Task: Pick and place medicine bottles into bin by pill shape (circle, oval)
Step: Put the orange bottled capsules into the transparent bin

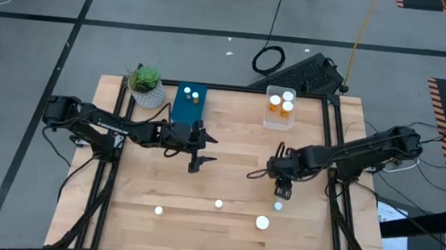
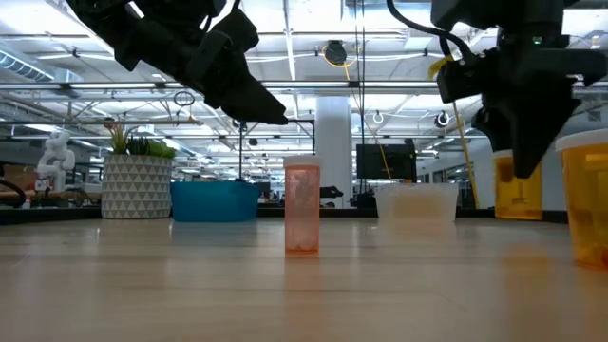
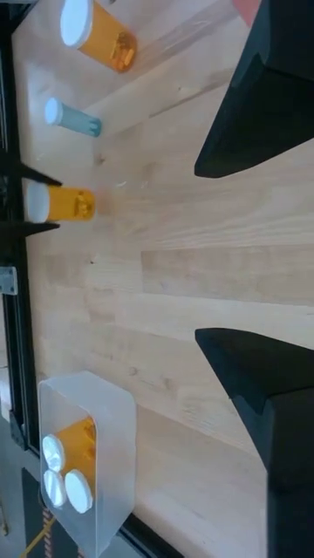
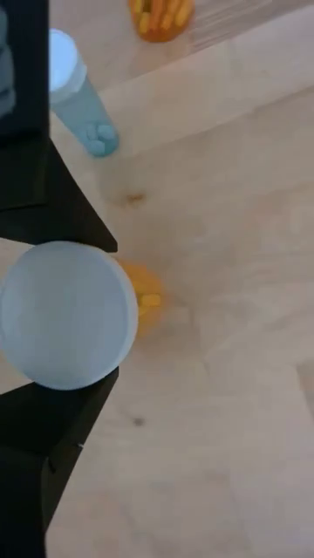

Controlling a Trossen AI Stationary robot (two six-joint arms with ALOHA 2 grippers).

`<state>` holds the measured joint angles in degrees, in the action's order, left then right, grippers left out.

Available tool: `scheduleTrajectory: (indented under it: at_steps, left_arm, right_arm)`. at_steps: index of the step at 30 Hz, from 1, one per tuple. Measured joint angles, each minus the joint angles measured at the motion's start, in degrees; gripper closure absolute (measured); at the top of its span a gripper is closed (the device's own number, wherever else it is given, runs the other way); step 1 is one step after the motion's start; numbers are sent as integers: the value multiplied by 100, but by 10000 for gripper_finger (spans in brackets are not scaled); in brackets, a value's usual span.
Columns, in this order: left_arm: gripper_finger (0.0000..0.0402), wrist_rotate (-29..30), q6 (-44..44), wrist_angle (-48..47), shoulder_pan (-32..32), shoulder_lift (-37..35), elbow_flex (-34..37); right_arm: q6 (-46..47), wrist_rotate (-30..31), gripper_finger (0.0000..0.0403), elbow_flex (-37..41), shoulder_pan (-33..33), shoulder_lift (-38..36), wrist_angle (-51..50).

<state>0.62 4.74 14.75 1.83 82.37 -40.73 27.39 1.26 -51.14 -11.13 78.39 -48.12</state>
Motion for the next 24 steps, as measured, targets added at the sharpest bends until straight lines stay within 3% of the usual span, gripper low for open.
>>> scheduleTrajectory:
  at_steps: [9, 24]
  left_arm:
    - [103, 0, 1, -6, 2, 0, -2]
    - [103, -2, -56, 3, -9, 0, -1]
  right_arm:
    - [-1036, 9, 200, -779, 973, -154, -210]
    - [-3113, 26, 198, -2093, 3319, -130, -497]
